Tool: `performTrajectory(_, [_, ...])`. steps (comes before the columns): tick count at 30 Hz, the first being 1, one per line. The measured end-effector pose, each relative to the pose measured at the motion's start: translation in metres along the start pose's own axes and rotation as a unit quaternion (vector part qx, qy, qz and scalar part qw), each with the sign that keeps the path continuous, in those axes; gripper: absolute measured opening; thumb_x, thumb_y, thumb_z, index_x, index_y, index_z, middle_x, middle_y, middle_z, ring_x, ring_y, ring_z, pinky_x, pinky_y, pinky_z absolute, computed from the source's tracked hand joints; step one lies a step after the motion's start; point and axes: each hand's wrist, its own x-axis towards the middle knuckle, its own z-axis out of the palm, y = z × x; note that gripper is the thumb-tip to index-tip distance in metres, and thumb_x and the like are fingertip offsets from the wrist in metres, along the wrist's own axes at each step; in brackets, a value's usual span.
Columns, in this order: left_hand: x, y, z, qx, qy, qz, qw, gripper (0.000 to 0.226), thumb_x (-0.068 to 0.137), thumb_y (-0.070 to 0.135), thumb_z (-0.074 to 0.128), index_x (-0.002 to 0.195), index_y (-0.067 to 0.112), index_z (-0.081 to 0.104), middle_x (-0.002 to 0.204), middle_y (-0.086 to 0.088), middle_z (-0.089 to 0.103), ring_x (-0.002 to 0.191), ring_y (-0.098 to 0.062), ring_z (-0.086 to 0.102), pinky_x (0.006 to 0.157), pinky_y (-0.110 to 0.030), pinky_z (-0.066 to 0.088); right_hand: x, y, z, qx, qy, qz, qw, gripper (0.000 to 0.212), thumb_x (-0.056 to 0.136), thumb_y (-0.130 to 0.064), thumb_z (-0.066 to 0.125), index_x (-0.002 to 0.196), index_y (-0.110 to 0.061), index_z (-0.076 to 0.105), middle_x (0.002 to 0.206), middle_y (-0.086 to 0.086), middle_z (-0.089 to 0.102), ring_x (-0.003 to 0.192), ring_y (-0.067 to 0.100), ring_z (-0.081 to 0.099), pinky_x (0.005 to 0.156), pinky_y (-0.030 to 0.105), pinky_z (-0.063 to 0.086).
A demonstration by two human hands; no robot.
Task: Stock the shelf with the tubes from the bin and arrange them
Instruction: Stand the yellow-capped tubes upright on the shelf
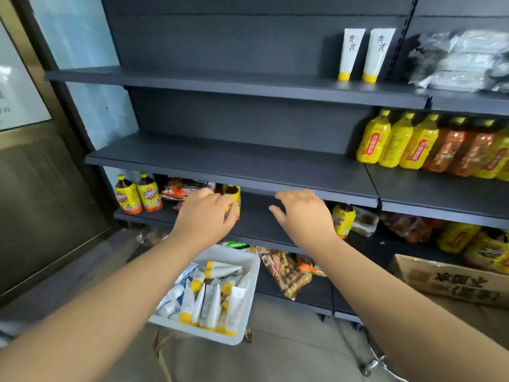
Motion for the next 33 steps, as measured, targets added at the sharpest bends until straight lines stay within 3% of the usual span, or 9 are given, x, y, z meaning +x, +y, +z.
performTrajectory(7, [-0.111, -0.09, 0.017, -0.033, -0.048, -0.015, 0.998, 0.034, 0.075, 0.024, 0.037, 0.055, 0.011, 0.06, 0.041, 0.0, 0.052, 0.047, -0.026, 0.053, 0.043, -0.025, 0.04, -0.038, -0.102, 0.077, 0.003, -0.125, 0.066, 0.99, 0.033, 0.097, -0.033, 0.038, 0.114, -0.011, 0.056, 0.118, 0.008, 0.059, 0.113, 0.027, 0.048, 0.083, 0.033, 0.04])
performTrajectory(9, [-0.137, -0.106, 0.023, -0.035, -0.063, -0.023, 0.997, 0.033, 0.075, 0.024, 0.037, 0.054, 0.011, 0.06, 0.041, -0.002, 0.053, 0.046, -0.027, 0.053, 0.042, -0.024, 0.039, -0.045, -0.123, 0.093, 0.01, -0.141, 0.092, 0.986, 0.034, 0.097, -0.032, 0.039, 0.119, -0.012, 0.055, 0.121, 0.008, 0.058, 0.116, 0.027, 0.047, 0.086, 0.034, 0.041])
performTrajectory(14, [-0.184, -0.127, 0.05, -0.066, -0.146, -0.045, 0.986, 0.036, 0.076, 0.026, 0.036, 0.055, 0.011, 0.06, 0.042, -0.003, 0.056, 0.044, -0.029, 0.054, 0.039, -0.026, 0.042, -0.065, -0.157, 0.133, 0.039, -0.205, 0.159, 0.965, 0.034, 0.096, -0.03, 0.042, 0.121, -0.01, 0.055, 0.121, 0.01, 0.059, 0.113, 0.029, 0.05, 0.084, 0.035, 0.045])
performTrajectory(21, [-0.202, -0.125, 0.111, -0.125, -0.232, -0.086, 0.961, 0.036, 0.074, 0.027, 0.035, 0.056, 0.008, 0.059, 0.044, -0.008, 0.056, 0.044, -0.032, 0.053, 0.039, -0.027, 0.041, -0.077, -0.142, 0.201, 0.121, -0.26, 0.281, 0.916, 0.037, 0.094, -0.035, 0.046, 0.122, -0.012, 0.056, 0.124, 0.009, 0.059, 0.114, 0.029, 0.052, 0.085, 0.033, 0.044])
performTrajectory(25, [-0.205, -0.119, 0.158, -0.172, -0.287, -0.108, 0.936, 0.034, 0.074, 0.028, 0.035, 0.054, 0.007, 0.053, 0.044, -0.01, 0.052, 0.041, -0.032, 0.05, 0.039, -0.028, 0.041, -0.07, -0.12, 0.248, 0.187, -0.28, 0.368, 0.866, 0.036, 0.094, -0.032, 0.048, 0.123, -0.012, 0.056, 0.125, 0.008, 0.059, 0.113, 0.028, 0.054, 0.087, 0.031, 0.043])
performTrajectory(30, [-0.206, -0.125, 0.209, -0.148, -0.365, -0.089, 0.915, 0.035, 0.074, 0.031, 0.038, 0.062, 0.008, 0.063, 0.048, -0.006, 0.059, 0.044, -0.03, 0.055, 0.041, -0.025, 0.043, -0.049, -0.093, 0.304, 0.229, -0.294, 0.449, 0.812, 0.038, 0.094, -0.032, 0.048, 0.125, -0.01, 0.054, 0.126, 0.009, 0.059, 0.116, 0.027, 0.053, 0.09, 0.029, 0.042])
performTrajectory(33, [-0.202, -0.128, 0.238, -0.181, -0.393, -0.127, 0.893, 0.03, 0.079, 0.027, 0.046, 0.072, 0.006, 0.066, 0.06, -0.01, 0.065, 0.056, -0.033, 0.06, 0.051, -0.03, 0.046, -0.038, -0.083, 0.337, 0.245, -0.306, 0.48, 0.785, 0.041, 0.094, -0.032, 0.047, 0.128, -0.009, 0.051, 0.128, 0.009, 0.057, 0.119, 0.028, 0.051, 0.089, 0.029, 0.041])
